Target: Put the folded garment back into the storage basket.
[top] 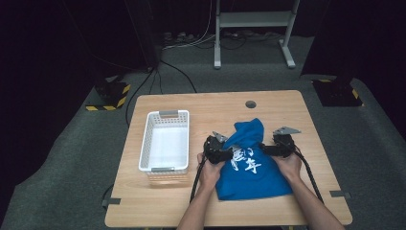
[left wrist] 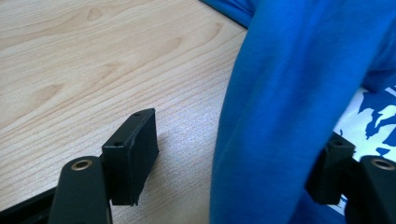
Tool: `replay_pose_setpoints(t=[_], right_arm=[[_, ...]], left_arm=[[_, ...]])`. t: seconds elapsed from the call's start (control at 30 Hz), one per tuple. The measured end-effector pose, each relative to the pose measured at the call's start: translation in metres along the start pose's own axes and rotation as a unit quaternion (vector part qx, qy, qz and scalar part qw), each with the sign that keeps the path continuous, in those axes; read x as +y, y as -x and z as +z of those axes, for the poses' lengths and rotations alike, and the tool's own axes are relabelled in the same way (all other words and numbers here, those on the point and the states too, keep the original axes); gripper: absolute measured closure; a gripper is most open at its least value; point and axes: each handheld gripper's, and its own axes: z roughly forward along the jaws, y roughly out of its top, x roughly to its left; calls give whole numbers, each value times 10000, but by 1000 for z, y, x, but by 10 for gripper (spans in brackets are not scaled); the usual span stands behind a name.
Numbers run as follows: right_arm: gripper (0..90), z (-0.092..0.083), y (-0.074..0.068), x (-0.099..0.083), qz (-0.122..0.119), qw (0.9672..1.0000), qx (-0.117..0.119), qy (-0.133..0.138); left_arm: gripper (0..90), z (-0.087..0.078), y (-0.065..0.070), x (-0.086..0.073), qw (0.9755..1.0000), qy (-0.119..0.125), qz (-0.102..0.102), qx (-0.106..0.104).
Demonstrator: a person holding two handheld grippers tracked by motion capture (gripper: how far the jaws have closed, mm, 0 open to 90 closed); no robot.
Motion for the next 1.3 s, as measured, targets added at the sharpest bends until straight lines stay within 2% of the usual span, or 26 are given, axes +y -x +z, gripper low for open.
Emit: replay_pose_setpoints(t=[0.03,0.1,0.17,0.23,0.27,0.3,0.37,0.4,0.43,0.5,0.6,0.63,0.67,0.7,0.73,0.77,0.8,0.87,0.93,0.97,1.0,1.1,1.13,1.23,1.27,1.3], right_arm=[[211,-1,-5,0,-213,9997,113,-31],[205,4,-10,-2,-398,9990,80,-193],[202,3,-13,-3,-438,9986,222,-219],[202,1,-17,-4,-588,9977,247,-243],[203,-5,-25,-8,-979,9946,267,-237],[204,-8,-27,-9,-1039,9939,299,-236],[207,-11,-25,-10,-845,9955,397,-166],[207,-11,-25,-10,-845,9955,397,-166],[207,-9,-22,-6,-437,9979,471,-2],[210,-3,-25,-2,-410,9982,433,-6],[213,4,-28,2,-476,9985,260,-124],[235,7,-23,4,-357,9994,-33,-2],[238,8,-18,4,-275,9994,-201,22],[238,8,-18,4,-275,9994,-201,22],[239,9,-8,3,-96,9991,-413,4],[239,9,-8,3,-96,9991,-413,4],[235,7,0,2,17,9986,-519,-31],[220,2,8,-1,181,9987,-470,-19],[215,-8,4,0,-31,9998,-163,90],[215,-8,4,0,-31,9998,-163,90],[217,-11,-6,-1,-233,9996,30,122],[210,-7,-14,-3,-410,9991,99,-15],[201,-1,-23,-8,-642,9977,159,-146],[198,-2,-28,-12,-778,9966,269,-98],[198,-5,-32,-13,-954,9950,287,-74],[200,-6,-33,-13,-988,9947,290,-29]], left_arm=[[293,0,0,0,10000,3,-4,3],[292,0,0,0,10000,3,-4,6],[291,-3,0,-2,10000,-12,-15,22],[287,-4,-1,-4,10000,-13,-41,29],[283,-6,-2,-5,9999,-63,-67,50],[280,-7,-2,-4,9999,-89,-92,39],[276,-6,-2,-3,9999,-95,-116,14],[276,-6,-2,-3,9999,-95,-116,14],[273,-5,-2,-2,9999,-103,-117,20],[272,-4,-1,-1,9999,-133,-69,67],[275,-4,-1,-2,9999,-101,-57,59],[279,-5,-2,-4,10000,-30,-45,49],[285,-5,-2,-4,10000,-30,-45,49],[285,-5,-3,-5,10000,3,-37,39],[292,-5,-4,-6,10000,18,-23,39],[293,-5,-4,-6,10000,18,-23,39],[293,-5,-5,-6,10000,21,-26,39],[293,-5,-4,-5,10000,16,-51,53],[290,-5,-4,-4,9999,-30,-87,86],[286,-5,-4,-4,9999,-30,-87,86],[283,-4,-3,-3,9999,-35,-103,99],[280,-4,-3,-3,9999,-45,-111,111],[272,-5,-4,-4,9998,-65,-129,139],[265,-6,-5,-4,9997,-81,-182,173],[264,-6,-4,-4,9996,-84,-197,189],[264,-5,-4,-4,9996,-79,-194,187]])
